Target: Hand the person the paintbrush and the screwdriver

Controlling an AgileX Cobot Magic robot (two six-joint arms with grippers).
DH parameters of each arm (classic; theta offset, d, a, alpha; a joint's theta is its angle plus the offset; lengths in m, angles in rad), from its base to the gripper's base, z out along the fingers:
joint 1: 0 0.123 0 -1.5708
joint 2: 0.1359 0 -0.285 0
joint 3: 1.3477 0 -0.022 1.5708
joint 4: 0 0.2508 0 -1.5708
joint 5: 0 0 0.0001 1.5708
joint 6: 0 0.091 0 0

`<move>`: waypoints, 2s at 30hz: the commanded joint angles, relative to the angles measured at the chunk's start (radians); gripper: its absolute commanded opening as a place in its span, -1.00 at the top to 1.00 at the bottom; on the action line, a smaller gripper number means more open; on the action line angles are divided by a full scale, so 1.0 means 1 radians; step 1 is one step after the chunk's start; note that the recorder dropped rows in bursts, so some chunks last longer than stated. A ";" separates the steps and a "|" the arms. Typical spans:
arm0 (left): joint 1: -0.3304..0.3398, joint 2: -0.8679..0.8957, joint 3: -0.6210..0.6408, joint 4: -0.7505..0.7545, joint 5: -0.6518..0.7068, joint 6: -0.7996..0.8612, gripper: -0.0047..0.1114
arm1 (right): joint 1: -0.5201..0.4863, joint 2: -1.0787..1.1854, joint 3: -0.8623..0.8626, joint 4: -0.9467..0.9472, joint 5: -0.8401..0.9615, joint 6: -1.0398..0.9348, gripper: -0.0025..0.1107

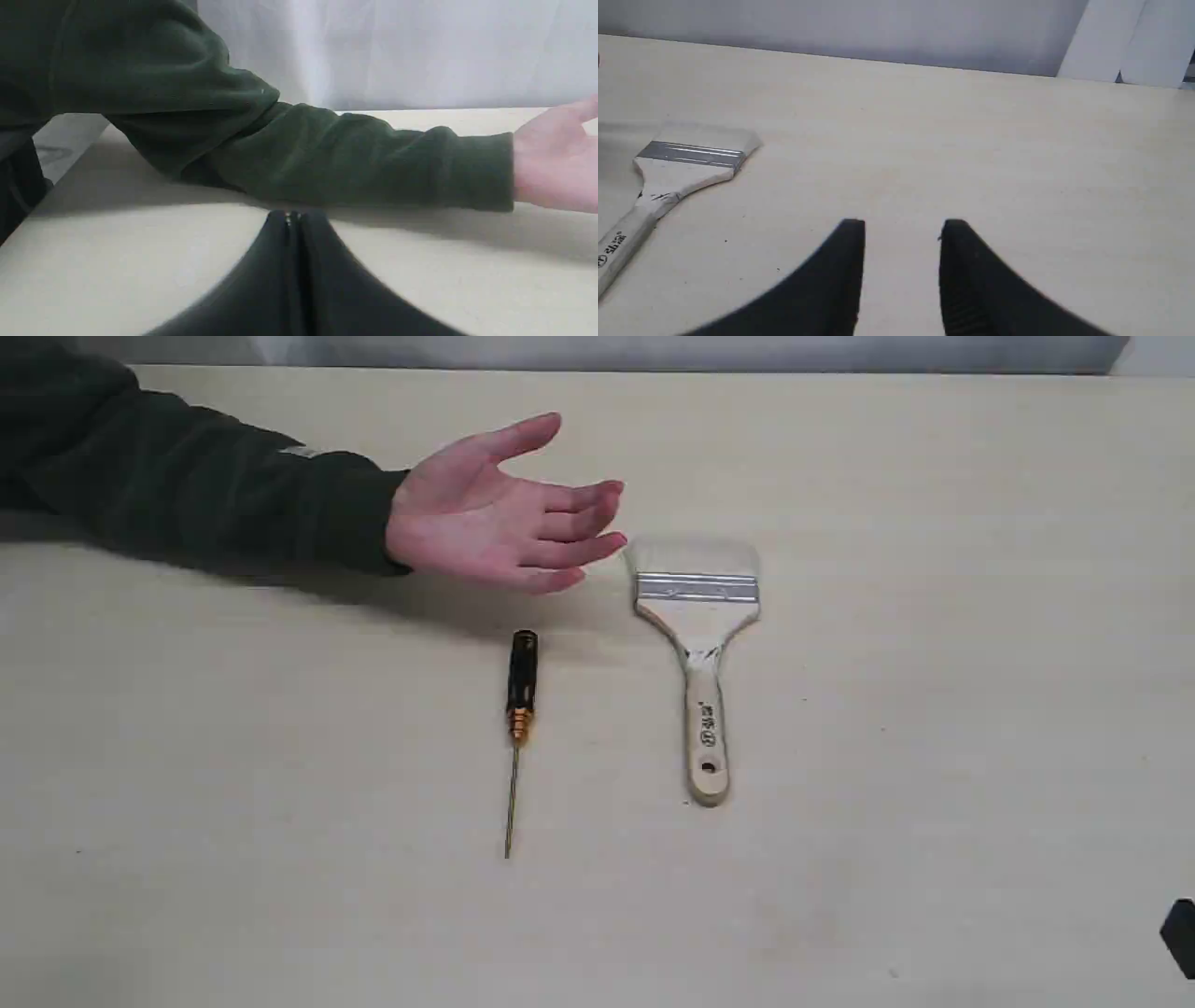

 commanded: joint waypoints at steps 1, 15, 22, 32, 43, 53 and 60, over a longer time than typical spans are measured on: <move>-0.008 -0.002 0.002 -0.003 -0.010 -0.002 0.92 | -0.005 -0.006 0.003 0.007 -0.002 -0.006 0.43; -0.008 -0.002 0.002 0.000 -0.011 -0.002 0.92 | -0.005 -0.006 0.003 0.007 -0.002 -0.006 0.43; -0.008 -0.002 0.002 0.000 -0.011 -0.002 0.92 | -0.005 -0.006 0.003 0.007 -0.119 -0.006 0.43; -0.008 -0.002 0.002 0.000 -0.011 -0.002 0.92 | -0.005 -0.006 0.003 0.007 -0.389 -0.005 0.43; -0.008 -0.002 0.002 -0.004 -0.011 -0.002 0.92 | -0.005 -0.006 0.003 0.007 -0.401 0.005 0.43; -0.008 -0.002 0.002 -0.004 -0.011 -0.002 0.92 | -0.005 -0.006 0.003 0.174 -0.474 0.143 0.43; -0.008 -0.002 0.002 -0.004 -0.011 -0.002 0.92 | -0.005 -0.006 0.003 0.299 -0.536 0.215 0.43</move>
